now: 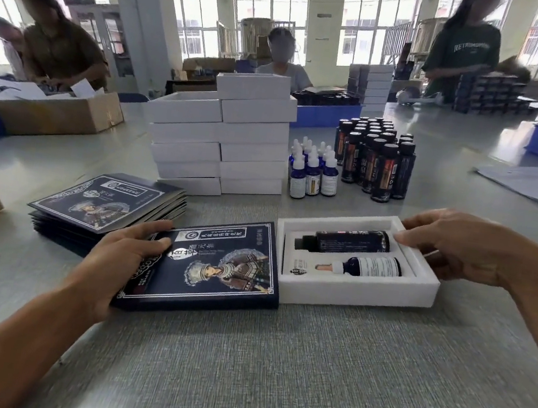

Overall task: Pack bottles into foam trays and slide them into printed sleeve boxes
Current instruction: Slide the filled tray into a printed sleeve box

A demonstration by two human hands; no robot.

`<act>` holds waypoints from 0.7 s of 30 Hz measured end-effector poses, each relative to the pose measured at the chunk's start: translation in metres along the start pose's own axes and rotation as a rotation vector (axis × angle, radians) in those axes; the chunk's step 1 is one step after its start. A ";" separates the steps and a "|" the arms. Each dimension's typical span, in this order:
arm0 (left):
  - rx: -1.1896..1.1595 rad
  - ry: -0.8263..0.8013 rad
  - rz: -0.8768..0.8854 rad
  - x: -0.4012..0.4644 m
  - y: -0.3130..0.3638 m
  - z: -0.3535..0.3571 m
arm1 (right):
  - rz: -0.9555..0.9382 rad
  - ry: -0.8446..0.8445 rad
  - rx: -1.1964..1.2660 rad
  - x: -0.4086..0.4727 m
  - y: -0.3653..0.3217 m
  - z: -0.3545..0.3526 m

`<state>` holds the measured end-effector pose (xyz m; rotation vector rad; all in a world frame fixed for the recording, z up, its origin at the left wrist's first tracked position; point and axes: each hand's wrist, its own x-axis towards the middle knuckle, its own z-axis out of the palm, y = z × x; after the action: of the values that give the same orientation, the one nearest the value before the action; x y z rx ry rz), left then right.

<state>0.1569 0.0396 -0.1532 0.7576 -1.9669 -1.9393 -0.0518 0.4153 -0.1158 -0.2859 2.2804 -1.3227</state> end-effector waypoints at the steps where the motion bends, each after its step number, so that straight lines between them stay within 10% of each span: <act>1: -0.008 0.007 0.003 0.000 0.000 0.001 | -0.008 -0.005 -0.013 -0.001 -0.001 0.001; 21: -0.141 0.047 -0.045 -0.001 0.002 0.007 | -0.031 -0.166 -0.044 -0.001 -0.010 -0.006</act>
<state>0.1536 0.0460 -0.1518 0.8079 -1.7791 -2.0419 -0.0549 0.4150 -0.1043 -0.4310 2.1753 -1.2173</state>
